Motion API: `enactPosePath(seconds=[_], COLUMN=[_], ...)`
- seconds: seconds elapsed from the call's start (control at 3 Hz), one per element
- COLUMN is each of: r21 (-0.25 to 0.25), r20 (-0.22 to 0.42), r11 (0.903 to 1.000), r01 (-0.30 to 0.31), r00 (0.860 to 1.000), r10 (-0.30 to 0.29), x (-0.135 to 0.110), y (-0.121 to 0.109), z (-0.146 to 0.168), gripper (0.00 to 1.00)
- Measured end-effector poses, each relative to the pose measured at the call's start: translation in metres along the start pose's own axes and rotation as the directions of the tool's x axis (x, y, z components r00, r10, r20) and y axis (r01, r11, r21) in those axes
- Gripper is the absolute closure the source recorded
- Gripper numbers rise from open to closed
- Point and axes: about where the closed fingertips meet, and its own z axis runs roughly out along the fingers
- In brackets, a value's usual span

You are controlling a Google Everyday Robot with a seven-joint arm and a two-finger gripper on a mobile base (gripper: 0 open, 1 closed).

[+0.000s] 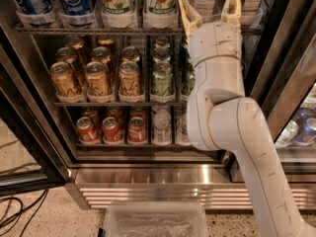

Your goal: Pick blue plastic bottle from top shelf of fridge

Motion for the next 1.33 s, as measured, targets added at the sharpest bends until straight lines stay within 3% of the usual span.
enactPosePath(seconds=[1.33], r21=[0.008], r20=[-0.07], r11=[1.0], r01=[-0.005], r00=[0.998], r10=[0.006], x=[0.015], y=[0.005], z=[0.038], gripper=[0.36])
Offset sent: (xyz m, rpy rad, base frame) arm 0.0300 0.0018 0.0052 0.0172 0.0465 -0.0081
